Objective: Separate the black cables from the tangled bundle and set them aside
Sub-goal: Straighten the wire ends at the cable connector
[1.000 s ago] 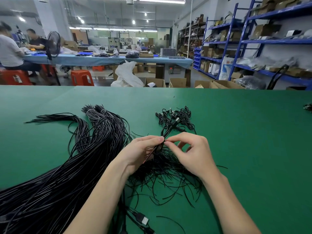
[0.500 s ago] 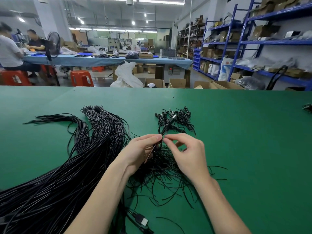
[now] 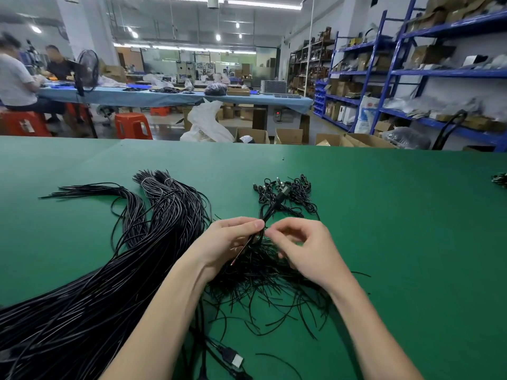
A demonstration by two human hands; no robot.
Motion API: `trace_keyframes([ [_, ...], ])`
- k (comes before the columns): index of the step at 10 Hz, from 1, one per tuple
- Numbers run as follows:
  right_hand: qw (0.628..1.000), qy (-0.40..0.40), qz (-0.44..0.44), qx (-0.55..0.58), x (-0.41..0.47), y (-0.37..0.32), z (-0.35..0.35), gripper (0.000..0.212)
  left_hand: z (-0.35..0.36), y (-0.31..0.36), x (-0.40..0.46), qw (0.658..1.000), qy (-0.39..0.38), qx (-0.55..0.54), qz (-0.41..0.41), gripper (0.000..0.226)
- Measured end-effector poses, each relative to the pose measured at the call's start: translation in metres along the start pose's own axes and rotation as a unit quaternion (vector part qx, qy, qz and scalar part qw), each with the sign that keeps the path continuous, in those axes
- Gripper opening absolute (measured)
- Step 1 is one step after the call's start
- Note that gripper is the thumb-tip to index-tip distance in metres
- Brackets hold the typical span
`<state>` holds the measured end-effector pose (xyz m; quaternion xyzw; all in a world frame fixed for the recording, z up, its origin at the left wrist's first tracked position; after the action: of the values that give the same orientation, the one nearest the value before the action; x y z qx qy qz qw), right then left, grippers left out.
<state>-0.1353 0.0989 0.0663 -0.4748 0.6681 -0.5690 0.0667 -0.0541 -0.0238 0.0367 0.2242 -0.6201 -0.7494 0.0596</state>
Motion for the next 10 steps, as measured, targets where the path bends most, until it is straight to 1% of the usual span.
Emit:
trace_keyframes([
  [1, 0.966, -0.019, -0.172, -0.192, 0.003, -0.031, -0.008, 0.01, 0.005, -0.006, -0.001, 0.999, -0.025, 0.011, -0.036, 0.026],
  [2, 0.948, -0.003, -0.206, -0.242, -0.002, -0.036, -0.009, 0.015, 0.006, -0.007, 0.002, 0.999, -0.029, 0.01, -0.031, 0.031],
  [3, 0.951, 0.042, -0.173, -0.253, -0.002, -0.034, 0.0, 0.019, 0.004, -0.002, 0.001, 1.0, -0.017, 0.017, -0.008, 0.031],
  [4, 0.963, 0.097, 0.157, 0.198, -0.005, 0.028, 0.017, 0.024, -0.001, 0.006, 0.001, 0.999, 0.011, 0.026, 0.034, 0.025],
  [5, 0.797, 0.063, 0.349, 0.488, -0.023, 0.045, 0.051, 0.016, -0.002, 0.006, 0.002, 0.999, 0.019, 0.029, 0.039, 0.029],
  [6, 0.99, 0.083, 0.109, 0.042, -0.001, 0.027, 0.002, 0.012, -0.005, 0.0, 0.004, 1.0, 0.024, -0.001, 0.002, 0.035],
  [7, 0.968, 0.097, -0.153, -0.175, 0.001, -0.018, -0.011, 0.006, -0.002, -0.009, 0.006, 0.999, 0.013, -0.014, -0.043, 0.028],
  [8, 0.957, 0.055, -0.199, -0.206, -0.002, -0.019, -0.008, 0.007, 0.001, -0.017, 0.008, 0.997, -0.003, -0.034, -0.07, 0.024],
  [9, 0.956, 0.074, -0.19, -0.212, -0.003, -0.025, 0.0, 0.009, 0.0, -0.014, 0.006, 0.998, -0.007, -0.034, -0.057, 0.028],
  [10, 0.995, 0.072, 0.047, 0.053, 0.001, 0.014, 0.008, 0.017, -0.006, -0.007, 0.001, 1.0, 0.0, 0.002, -0.027, 0.026],
])
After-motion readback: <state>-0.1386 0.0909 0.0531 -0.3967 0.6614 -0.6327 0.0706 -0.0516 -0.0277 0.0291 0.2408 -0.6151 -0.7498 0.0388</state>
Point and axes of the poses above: each hand's wrist, its own x-axis towards the middle knuckle, its own z-axis out of the palm, y = z × x, the point moved 9 cm from there along x, towards the middle knuckle, and after that the axes turned 9 degrees about -z, right-handed, at the moved point
